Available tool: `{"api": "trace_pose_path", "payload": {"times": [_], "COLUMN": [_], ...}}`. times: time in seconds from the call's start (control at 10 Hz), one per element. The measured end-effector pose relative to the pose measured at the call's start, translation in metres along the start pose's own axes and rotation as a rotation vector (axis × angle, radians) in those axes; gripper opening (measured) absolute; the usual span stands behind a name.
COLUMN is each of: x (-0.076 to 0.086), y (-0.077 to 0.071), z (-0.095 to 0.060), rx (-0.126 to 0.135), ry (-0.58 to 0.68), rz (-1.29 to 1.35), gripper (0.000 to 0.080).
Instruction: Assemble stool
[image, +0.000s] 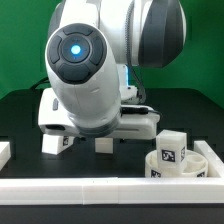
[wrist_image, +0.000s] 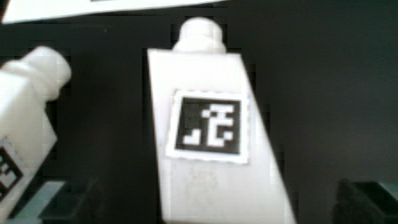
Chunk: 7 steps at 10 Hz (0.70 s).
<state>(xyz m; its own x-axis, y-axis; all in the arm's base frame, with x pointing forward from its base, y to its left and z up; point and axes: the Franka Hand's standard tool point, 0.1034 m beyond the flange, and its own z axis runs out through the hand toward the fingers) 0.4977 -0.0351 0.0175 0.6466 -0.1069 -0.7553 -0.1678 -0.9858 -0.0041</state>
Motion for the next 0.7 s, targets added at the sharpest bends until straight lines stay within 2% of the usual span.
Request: {"api": "trace_pose_path", "payload": {"times": [0.2, 0.5, 0.7], "x": [0.0, -0.001, -0.001], "y": [0.002, 0.002, 0.0], "z": [0.013, 0.021, 0.021], "rx": [-0.002, -0.003, -0.004], "ry": [-0.011, -0.016, -0.016], "rz": [0.005, 0.007, 0.005], "gripper": [0.0649, 0.0649, 0.0384]}}
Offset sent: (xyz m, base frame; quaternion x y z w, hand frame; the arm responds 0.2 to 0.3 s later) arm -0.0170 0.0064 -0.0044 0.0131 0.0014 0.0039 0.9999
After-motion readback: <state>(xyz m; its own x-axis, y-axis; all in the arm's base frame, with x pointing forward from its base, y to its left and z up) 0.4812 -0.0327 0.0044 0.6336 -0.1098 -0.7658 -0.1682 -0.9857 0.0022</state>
